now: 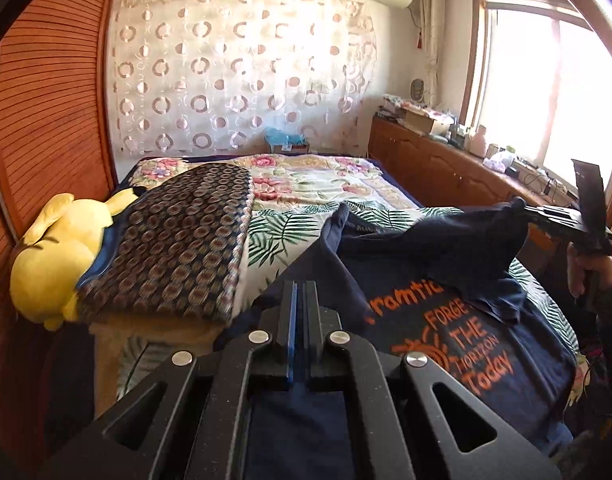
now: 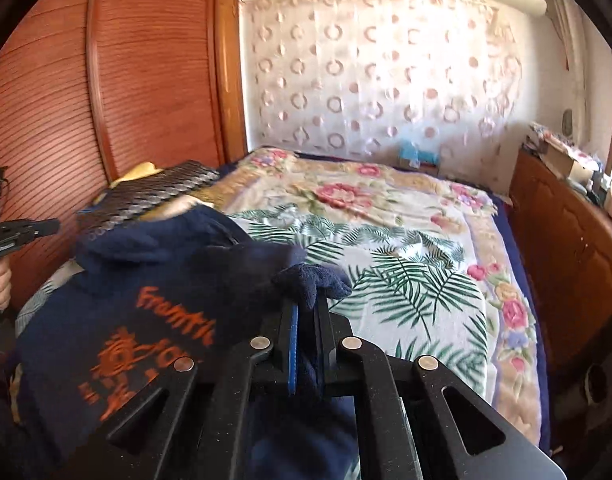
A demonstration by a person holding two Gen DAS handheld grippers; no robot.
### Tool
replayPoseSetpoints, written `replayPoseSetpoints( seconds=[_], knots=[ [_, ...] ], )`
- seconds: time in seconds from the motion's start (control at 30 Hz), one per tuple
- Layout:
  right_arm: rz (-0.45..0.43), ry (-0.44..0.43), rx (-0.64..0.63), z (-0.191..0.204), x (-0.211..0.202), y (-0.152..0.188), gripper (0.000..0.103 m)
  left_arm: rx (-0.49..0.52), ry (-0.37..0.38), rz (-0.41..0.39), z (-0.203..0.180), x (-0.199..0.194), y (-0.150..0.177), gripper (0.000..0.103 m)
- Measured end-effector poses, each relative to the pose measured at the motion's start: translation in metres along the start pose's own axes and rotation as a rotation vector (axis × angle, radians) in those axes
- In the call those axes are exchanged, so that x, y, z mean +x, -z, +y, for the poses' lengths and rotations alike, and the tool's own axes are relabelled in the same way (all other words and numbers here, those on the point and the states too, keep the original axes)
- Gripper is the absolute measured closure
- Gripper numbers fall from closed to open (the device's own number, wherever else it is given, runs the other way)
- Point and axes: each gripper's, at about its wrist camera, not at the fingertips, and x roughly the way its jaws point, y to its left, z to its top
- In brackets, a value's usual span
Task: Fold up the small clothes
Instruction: 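Lift the hem with the right tool toward the collar while the left tool holds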
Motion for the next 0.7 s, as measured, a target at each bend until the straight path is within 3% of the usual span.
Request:
replayPoseSetpoints(
  seconds=[0.2,0.37,0.4,0.47,0.57,0.7],
  knots=[
    [-0.019,-0.027,0.016,0.018,-0.074,0.043,0.097,-0.074,0.006,-0.053,0.011,-0.053,0.038,0.101],
    [-0.013,-0.022,-0.021,0.032,-0.094,0.061,0.097,-0.082,0.014,-0.006,0.014,-0.039,0.041,0.101],
    [-0.004,-0.015,-0.022,0.031,-0.09,0.062,0.097,-0.093,0.02,0.006,0.014,-0.033,0.039,0.098],
    [0.014,-0.015,-0.009,0.026,-0.077,0.058,0.097,-0.093,0.039,0.033,0.011,-0.02,0.036,0.078],
    [0.031,-0.015,0.011,0.02,-0.062,0.051,0.097,-0.055,0.082,0.066,0.001,0.006,0.034,0.062],
    [0.045,-0.01,0.033,0.015,-0.049,0.047,0.097,0.001,0.096,0.131,-0.019,0.036,0.033,0.061]
  ],
)
